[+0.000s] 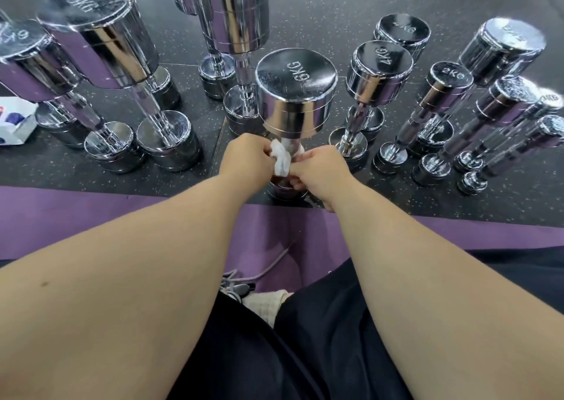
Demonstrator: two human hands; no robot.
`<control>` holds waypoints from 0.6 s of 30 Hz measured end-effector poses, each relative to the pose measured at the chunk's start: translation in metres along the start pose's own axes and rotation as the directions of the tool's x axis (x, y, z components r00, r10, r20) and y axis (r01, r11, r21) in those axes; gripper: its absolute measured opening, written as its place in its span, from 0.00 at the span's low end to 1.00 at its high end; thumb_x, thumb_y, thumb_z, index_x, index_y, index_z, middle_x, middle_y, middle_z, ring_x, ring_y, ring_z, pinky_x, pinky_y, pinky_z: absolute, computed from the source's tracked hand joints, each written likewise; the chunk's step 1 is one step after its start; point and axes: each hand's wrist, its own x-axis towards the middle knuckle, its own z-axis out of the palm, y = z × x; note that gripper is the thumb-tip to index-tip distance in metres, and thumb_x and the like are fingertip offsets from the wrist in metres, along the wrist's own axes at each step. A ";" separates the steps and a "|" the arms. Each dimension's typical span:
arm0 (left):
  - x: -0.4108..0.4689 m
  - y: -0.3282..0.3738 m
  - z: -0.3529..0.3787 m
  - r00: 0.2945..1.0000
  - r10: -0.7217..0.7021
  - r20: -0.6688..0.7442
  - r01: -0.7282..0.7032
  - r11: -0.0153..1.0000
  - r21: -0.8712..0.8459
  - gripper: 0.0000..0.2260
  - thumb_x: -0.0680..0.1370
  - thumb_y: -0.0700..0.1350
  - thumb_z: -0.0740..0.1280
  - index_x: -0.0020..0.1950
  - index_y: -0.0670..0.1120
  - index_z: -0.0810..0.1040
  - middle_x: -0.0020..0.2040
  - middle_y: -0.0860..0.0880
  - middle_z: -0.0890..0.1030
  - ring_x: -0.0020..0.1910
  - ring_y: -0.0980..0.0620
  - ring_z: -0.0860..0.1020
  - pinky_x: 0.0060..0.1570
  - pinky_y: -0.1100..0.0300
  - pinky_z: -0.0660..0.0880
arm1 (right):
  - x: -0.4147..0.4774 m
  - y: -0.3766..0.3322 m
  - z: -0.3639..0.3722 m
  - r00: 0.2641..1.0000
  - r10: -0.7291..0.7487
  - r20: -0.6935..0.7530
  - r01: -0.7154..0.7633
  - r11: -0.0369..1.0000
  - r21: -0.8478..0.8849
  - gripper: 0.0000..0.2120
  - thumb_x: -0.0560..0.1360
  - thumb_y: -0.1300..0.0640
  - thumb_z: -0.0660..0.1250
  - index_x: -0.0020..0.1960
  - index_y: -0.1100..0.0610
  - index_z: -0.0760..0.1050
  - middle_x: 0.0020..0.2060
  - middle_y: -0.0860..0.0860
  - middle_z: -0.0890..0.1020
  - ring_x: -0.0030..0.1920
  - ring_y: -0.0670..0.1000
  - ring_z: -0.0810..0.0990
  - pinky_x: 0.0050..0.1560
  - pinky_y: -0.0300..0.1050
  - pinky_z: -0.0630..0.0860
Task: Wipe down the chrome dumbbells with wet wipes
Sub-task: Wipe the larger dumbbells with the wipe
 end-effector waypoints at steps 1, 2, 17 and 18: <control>0.002 0.000 0.004 0.999 0.013 0.039 -0.016 0.996 0.084 0.07 0.74 0.39 0.65 0.39 0.43 0.82 0.40 0.43 0.83 0.40 0.45 0.76 0.38 0.56 0.70 | 0.002 0.002 0.000 0.999 0.030 -0.021 -0.032 0.995 -0.091 0.06 0.69 0.62 0.72 0.40 0.67 0.83 0.35 0.62 0.84 0.29 0.50 0.77 0.38 0.45 0.73; 0.002 0.002 0.007 0.997 0.040 0.069 -0.052 0.981 0.186 0.07 0.75 0.39 0.64 0.42 0.43 0.82 0.42 0.44 0.82 0.44 0.43 0.78 0.40 0.57 0.69 | 0.003 0.003 0.000 0.998 0.051 -0.041 -0.056 0.988 -0.145 0.07 0.68 0.62 0.70 0.40 0.67 0.82 0.35 0.62 0.84 0.29 0.51 0.79 0.38 0.44 0.73; -0.022 -0.005 0.000 0.855 -0.393 0.340 0.497 0.809 -0.313 0.06 0.79 0.38 0.62 0.48 0.43 0.79 0.44 0.44 0.81 0.41 0.45 0.79 0.45 0.54 0.78 | -0.007 0.014 -0.012 0.972 0.107 -0.211 -0.146 0.973 -0.178 0.03 0.68 0.57 0.70 0.38 0.57 0.78 0.37 0.54 0.80 0.44 0.60 0.80 0.48 0.49 0.78; -0.025 -0.007 0.003 0.818 -0.417 0.396 0.548 0.773 -0.319 0.07 0.79 0.39 0.63 0.43 0.44 0.77 0.40 0.46 0.79 0.36 0.49 0.77 0.41 0.56 0.78 | -0.007 0.014 -0.010 0.972 0.117 -0.202 -0.146 0.980 -0.132 0.04 0.67 0.58 0.71 0.39 0.54 0.76 0.39 0.52 0.79 0.46 0.60 0.80 0.51 0.51 0.79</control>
